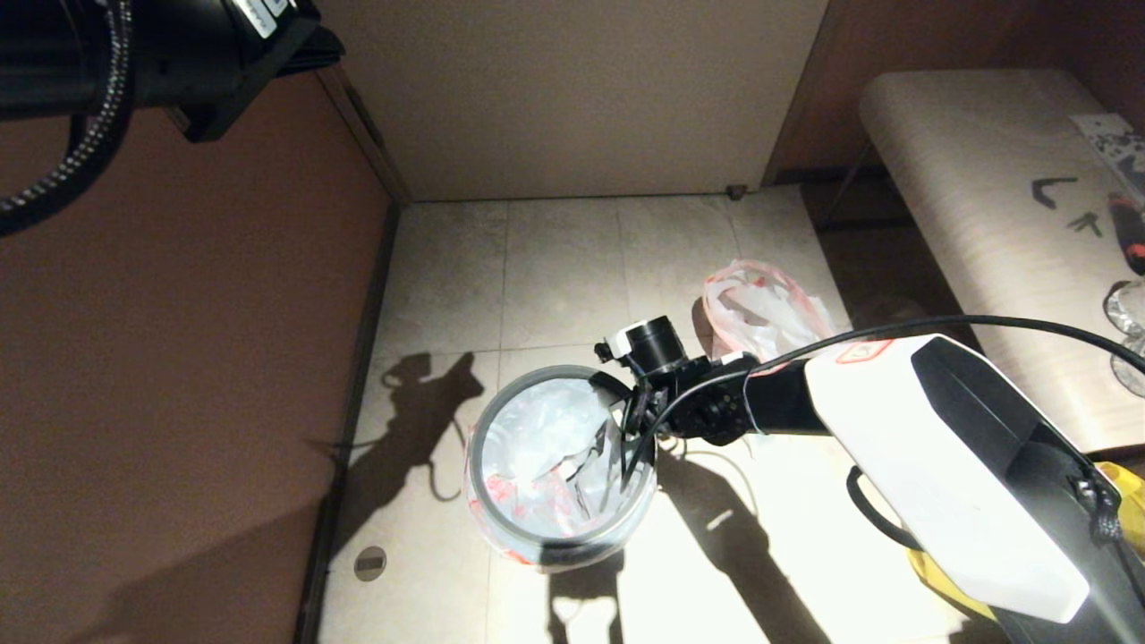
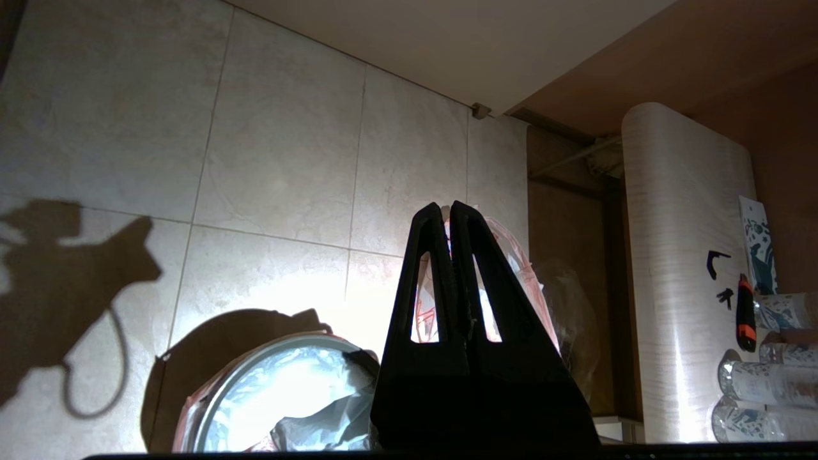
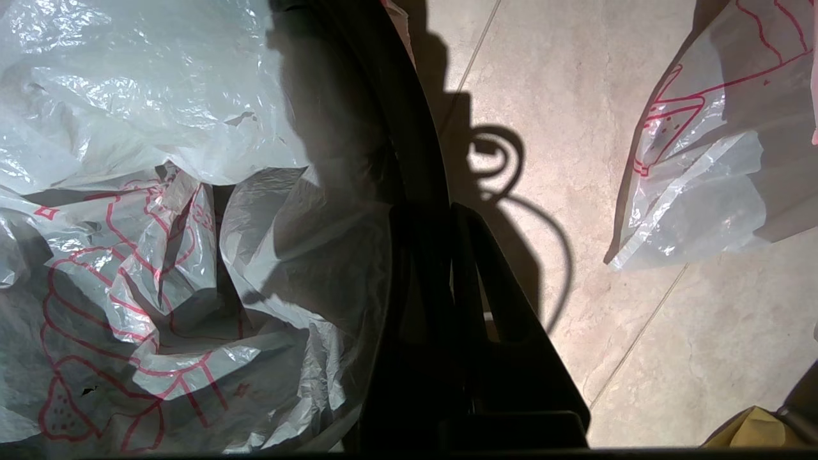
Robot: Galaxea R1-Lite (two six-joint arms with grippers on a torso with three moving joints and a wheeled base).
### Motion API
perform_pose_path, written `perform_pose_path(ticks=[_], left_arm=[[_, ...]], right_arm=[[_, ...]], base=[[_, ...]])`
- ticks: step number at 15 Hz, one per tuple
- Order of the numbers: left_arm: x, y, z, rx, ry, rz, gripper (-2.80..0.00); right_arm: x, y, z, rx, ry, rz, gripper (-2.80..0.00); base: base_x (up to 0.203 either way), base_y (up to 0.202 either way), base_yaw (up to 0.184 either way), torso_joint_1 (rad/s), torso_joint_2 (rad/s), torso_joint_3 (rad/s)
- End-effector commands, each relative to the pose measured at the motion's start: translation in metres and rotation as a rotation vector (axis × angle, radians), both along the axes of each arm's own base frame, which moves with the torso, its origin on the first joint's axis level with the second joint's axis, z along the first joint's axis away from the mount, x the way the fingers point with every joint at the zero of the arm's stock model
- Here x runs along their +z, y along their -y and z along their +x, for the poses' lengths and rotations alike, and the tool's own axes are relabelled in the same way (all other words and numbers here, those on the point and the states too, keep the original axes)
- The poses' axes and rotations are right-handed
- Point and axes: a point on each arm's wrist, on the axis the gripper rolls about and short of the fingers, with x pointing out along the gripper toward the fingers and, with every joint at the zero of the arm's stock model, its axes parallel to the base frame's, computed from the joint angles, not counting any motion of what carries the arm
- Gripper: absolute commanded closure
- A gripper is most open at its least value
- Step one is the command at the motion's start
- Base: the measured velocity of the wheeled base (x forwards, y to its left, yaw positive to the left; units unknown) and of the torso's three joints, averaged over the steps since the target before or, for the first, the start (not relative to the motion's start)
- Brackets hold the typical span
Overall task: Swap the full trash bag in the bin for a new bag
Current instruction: Place the trash can ring on the trash can
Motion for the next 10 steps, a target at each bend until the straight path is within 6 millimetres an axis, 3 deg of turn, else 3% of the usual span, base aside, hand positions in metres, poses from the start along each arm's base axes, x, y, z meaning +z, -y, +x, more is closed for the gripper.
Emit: perform_pose_path(ticks=[1,6,10], left_arm=[[0.000,0.000,0.001,0.002,-0.003,-0.002,0.00],[0.000,0.000,0.001,0.004,-0.002,-0.002,0.00],[-0.001,0.001,0.002,0.003,-0.005,-0.001,0.00]], right_arm=[[-0.006,-0.004,-0.004,0.010,-0.015,-0.012,0.00],[-0.019,-0.004,0.000,0.002,-0.026,-0.027,0.00],[-0.003,-0.009,-0.008,0.011,-0.002,-0.014,0.00]], base=[[0.000,0.000,0.000,0.000,0.00,0.000],[0.000,0.000,0.000,0.000,0.00,0.000],[0.000,0.000,0.000,0.000,0.00,0.000]])
